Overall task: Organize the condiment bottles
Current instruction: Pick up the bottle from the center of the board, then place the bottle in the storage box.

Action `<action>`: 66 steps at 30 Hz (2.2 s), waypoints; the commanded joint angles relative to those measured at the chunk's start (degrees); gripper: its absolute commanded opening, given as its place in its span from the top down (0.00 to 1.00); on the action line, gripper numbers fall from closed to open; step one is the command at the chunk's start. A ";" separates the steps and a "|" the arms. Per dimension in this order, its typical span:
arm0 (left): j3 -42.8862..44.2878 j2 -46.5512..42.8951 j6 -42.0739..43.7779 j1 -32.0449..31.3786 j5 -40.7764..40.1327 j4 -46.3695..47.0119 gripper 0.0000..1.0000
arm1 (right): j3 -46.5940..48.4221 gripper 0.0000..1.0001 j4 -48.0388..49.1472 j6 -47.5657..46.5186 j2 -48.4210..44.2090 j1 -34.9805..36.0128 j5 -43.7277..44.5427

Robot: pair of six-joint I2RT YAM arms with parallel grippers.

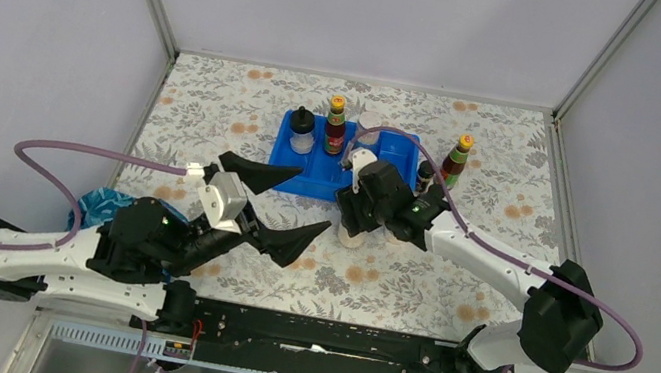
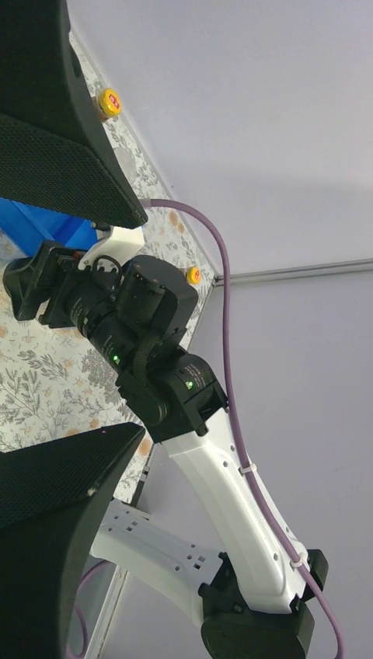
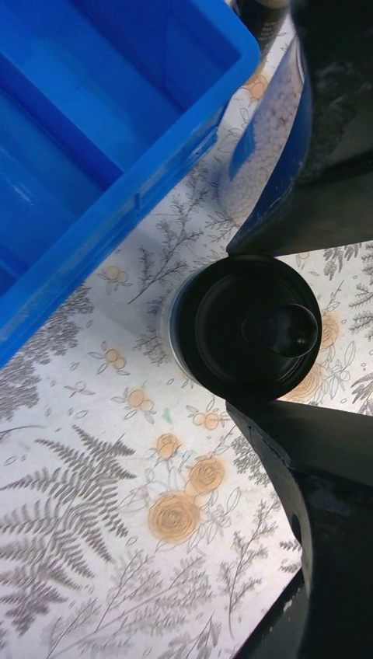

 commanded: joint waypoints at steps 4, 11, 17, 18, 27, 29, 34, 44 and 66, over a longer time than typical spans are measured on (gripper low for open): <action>5.23 1.52 1.24 -0.33 1.93 0.78 0.01 | 7.95 1.00 4.35 1.18 -2.56 -0.31 -2.92; 8.16 1.41 0.06 -0.29 4.72 0.64 0.01 | 12.08 1.00 4.34 0.90 -2.52 -0.20 -4.38; 10.40 0.79 0.53 -0.32 6.03 -0.01 0.01 | 18.03 1.00 2.79 -0.76 -0.25 -0.18 -4.25; 10.49 0.46 0.72 -0.27 6.23 0.04 0.01 | 19.22 1.00 2.42 -1.05 0.38 -0.21 -4.35; 11.81 -1.92 2.30 -0.27 5.76 -1.35 0.01 | 32.54 1.00 -1.08 -3.82 10.83 1.37 -3.24; 11.26 -2.44 2.16 -0.27 5.54 -1.34 0.01 | 36.29 1.00 -2.70 -4.18 13.85 1.89 -2.44; 9.76 -4.29 1.75 -0.26 5.70 -1.39 0.01 | 44.07 1.00 -5.40 -6.25 20.04 2.79 -0.96; 9.54 -6.52 1.94 -0.26 5.37 -2.74 0.01 | 59.51 1.00 -10.15 -9.44 31.20 3.24 0.99; 8.52 -5.98 1.70 -0.26 5.60 -2.74 0.01 | 65.85 1.00 -10.13 -13.76 41.50 2.64 2.77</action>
